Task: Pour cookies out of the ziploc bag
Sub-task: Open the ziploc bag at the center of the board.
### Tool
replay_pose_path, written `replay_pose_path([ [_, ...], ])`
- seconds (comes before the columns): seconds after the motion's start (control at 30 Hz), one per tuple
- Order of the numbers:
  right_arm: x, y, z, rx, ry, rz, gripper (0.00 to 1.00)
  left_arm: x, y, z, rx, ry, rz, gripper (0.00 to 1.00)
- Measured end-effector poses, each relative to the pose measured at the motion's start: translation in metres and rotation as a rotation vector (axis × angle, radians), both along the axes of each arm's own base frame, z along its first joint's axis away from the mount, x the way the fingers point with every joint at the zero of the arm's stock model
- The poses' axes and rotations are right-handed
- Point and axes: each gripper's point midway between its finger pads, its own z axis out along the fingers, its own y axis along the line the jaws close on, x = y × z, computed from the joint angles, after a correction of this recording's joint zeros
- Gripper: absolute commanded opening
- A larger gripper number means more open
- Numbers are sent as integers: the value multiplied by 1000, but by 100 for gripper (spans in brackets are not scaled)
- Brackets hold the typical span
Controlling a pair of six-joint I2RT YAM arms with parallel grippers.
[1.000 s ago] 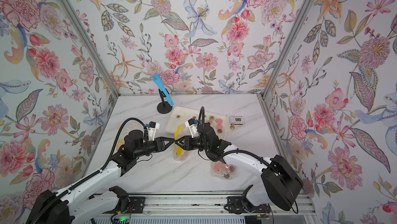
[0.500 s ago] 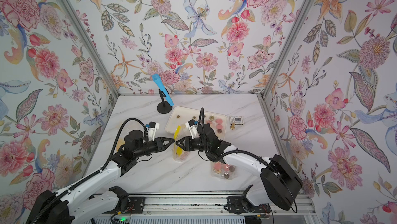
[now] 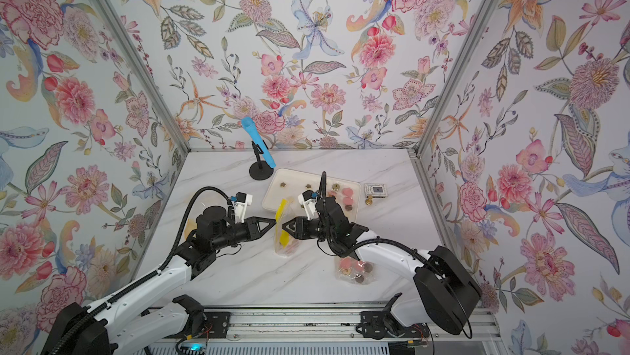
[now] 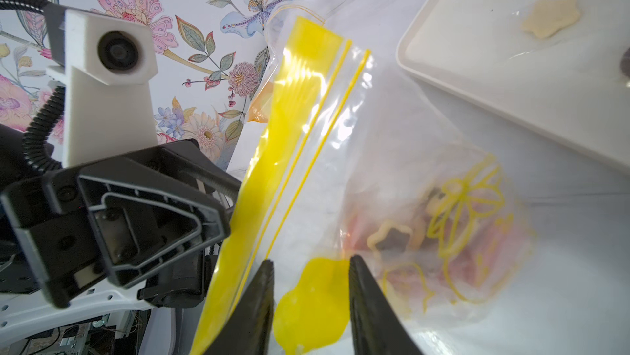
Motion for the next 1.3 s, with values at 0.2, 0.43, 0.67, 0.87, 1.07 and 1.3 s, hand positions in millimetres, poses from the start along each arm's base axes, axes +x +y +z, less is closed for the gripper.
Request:
replay_pose_path([
  [0.2, 0, 0, 0, 0, 0, 0, 37, 0, 0, 0, -1, 2, 1, 19],
  [0.43, 0, 0, 0, 0, 2, -2, 50, 0, 1, 1, 0, -4, 3, 51],
  [0.67, 6, 0, 7, -8, 4, -29, 59, 1, 7, 6, 7, -24, 22, 41],
  [0.87, 13, 4, 24, 12, -14, -44, 57, 6, 17, -3, 37, -3, 59, 44],
  [1.07, 21, 12, 34, 23, -23, -49, 54, 6, 19, -7, 57, 3, 60, 43],
  [1.3, 23, 24, 25, -5, -2, -35, 47, 5, 19, -9, 64, 5, 57, 43],
])
